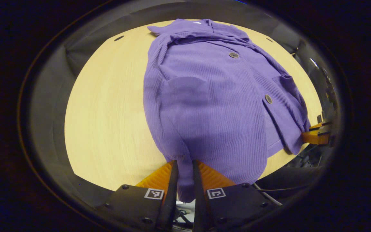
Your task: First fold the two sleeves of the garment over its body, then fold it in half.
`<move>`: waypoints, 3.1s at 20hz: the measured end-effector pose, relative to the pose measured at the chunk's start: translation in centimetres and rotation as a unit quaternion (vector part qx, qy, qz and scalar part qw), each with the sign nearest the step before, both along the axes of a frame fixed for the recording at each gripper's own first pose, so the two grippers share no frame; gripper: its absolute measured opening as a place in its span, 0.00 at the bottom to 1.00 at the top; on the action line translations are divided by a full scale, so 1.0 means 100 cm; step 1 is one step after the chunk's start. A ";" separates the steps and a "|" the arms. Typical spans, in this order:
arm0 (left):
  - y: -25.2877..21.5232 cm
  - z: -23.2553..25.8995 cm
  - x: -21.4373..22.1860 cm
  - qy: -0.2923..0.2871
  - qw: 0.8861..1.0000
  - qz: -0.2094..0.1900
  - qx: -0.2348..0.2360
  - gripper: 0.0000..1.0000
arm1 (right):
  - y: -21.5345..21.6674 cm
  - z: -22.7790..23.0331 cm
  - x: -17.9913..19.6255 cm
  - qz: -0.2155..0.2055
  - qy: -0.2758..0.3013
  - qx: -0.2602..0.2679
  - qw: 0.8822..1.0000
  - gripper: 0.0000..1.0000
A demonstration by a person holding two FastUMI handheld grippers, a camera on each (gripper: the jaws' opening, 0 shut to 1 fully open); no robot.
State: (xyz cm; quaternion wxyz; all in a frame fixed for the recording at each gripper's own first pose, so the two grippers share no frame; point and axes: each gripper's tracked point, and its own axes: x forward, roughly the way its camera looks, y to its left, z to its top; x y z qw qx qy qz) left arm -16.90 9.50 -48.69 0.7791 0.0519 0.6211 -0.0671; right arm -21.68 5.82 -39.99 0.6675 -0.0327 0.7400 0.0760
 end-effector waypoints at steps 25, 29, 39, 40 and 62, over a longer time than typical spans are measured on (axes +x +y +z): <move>-0.020 0.074 0.112 -0.120 0.990 0.051 -0.046 0.06 | 0.002 0.050 0.119 -0.057 -0.133 0.030 0.989 0.00; -0.022 0.093 0.156 -0.145 0.986 0.056 -0.051 0.06 | 0.000 0.068 0.168 -0.060 -0.167 0.034 0.984 0.00; -0.008 0.128 0.286 -0.197 0.976 0.075 -0.053 0.06 | -0.005 0.094 0.300 -0.067 -0.227 0.041 0.971 0.00; -0.008 0.132 0.298 -0.201 0.975 0.075 -0.054 0.06 | -0.005 0.097 0.315 -0.069 -0.232 0.043 0.969 0.00; 0.005 0.135 0.533 -0.284 0.956 0.062 -0.032 0.06 | 0.022 0.100 0.560 -0.113 -0.376 0.036 0.919 0.00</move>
